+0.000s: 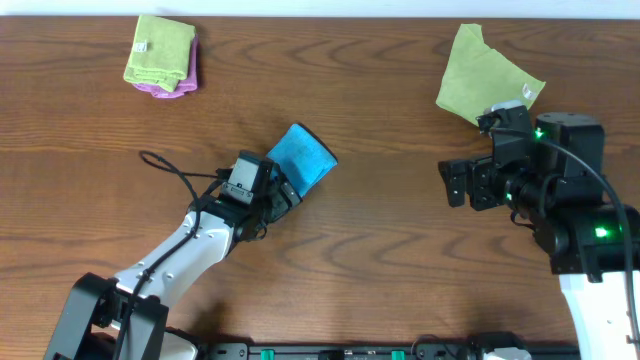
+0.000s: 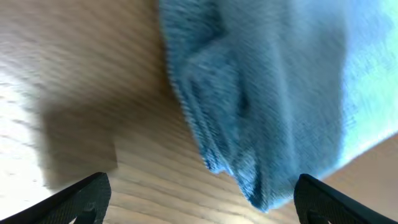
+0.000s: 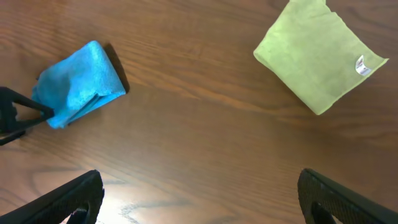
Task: Fold the cloth
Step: 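Grasp the folded blue bundle with the left gripper, retract the right gripper, then carry the blue bundle with the left gripper toward the top-left stack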
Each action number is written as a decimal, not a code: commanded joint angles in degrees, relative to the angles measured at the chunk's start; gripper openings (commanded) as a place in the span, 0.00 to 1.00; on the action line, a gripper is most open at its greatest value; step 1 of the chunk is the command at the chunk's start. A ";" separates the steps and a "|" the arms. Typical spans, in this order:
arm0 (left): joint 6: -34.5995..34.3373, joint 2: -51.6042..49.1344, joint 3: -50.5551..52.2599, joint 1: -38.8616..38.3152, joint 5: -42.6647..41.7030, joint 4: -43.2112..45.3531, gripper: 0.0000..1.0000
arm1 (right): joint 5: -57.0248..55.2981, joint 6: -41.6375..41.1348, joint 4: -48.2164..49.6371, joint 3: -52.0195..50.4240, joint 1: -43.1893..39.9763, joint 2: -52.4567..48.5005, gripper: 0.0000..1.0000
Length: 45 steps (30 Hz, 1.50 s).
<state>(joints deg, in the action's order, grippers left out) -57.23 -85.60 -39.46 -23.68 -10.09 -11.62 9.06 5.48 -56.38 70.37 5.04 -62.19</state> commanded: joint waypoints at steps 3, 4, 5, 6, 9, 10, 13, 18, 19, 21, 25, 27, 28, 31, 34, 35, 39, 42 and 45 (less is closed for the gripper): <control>-9.51 0.31 0.59 -0.09 5.14 1.25 0.95 | 1.95 1.07 0.68 0.11 -0.35 0.42 0.99; -10.12 0.04 0.68 -0.11 4.87 2.19 0.95 | 1.95 1.07 0.74 0.11 -0.35 0.42 0.99; -10.86 -0.48 0.79 -0.15 4.26 3.32 0.95 | 1.95 1.07 0.87 0.11 -0.35 0.42 0.99; -11.78 -1.05 0.79 -0.24 4.11 3.78 0.95 | 1.95 1.07 0.90 0.11 -0.35 0.42 0.99; -13.90 -3.48 0.79 -0.81 3.93 5.33 0.95 | 1.95 1.05 0.87 0.11 -0.35 0.42 0.99; -13.97 -4.26 0.79 -0.83 2.99 6.10 0.95 | 1.95 1.05 0.87 0.11 -0.35 0.42 0.99; -14.21 -6.95 0.79 -0.85 -0.11 9.11 0.95 | 1.92 1.07 0.87 0.11 -0.35 0.42 0.99; -15.23 -11.15 0.79 -0.83 -2.14 14.32 0.95 | 1.99 1.05 0.81 0.11 -0.35 0.42 0.99; -15.21 -11.72 0.79 -0.83 -2.38 15.30 0.96 | 2.38 1.07 0.85 0.09 -0.35 0.26 0.99; -15.21 -12.46 0.79 -0.83 -2.73 16.39 0.96 | 5.09 2.23 0.92 -0.15 -0.35 -0.50 0.98; -14.95 -13.35 0.79 -0.68 -2.80 16.61 0.70 | 9.68 2.95 0.87 -0.55 -0.35 -4.42 0.93; -14.97 -13.88 0.79 -0.68 -2.51 16.61 0.51 | 11.74 2.95 0.87 -0.55 -0.35 -6.36 0.91; -14.97 -14.14 0.79 -0.66 -2.40 16.61 0.45 | 13.07 2.95 0.90 -0.55 -0.35 -7.10 0.90; -14.58 -15.10 0.79 -0.37 -2.21 16.63 0.06 | 14.80 2.97 0.90 -0.55 -0.35 -7.89 0.88; -8.87 -15.23 0.79 0.90 -2.40 17.84 0.05 | 14.78 2.99 0.76 -0.55 -0.35 -7.43 0.88; -6.56 -15.21 0.72 1.57 -3.63 19.15 0.06 | 14.78 3.10 0.68 -0.55 -0.35 -7.32 0.88; -3.63 -14.73 0.20 5.27 -9.66 24.50 0.06 | 14.75 4.11 0.22 -0.55 -0.35 -7.30 0.88; -1.64 -13.11 -2.03 8.76 -10.97 25.90 0.06 | 14.73 4.50 0.13 -0.55 -0.35 -7.30 0.88; 1.18 -10.54 -6.23 11.93 -10.95 25.90 0.06 | 14.73 4.50 0.13 -0.55 -0.35 -7.30 0.88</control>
<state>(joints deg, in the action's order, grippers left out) -60.42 -99.18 -41.41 -13.87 -20.23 13.85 22.65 8.67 -56.10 69.89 5.04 -70.22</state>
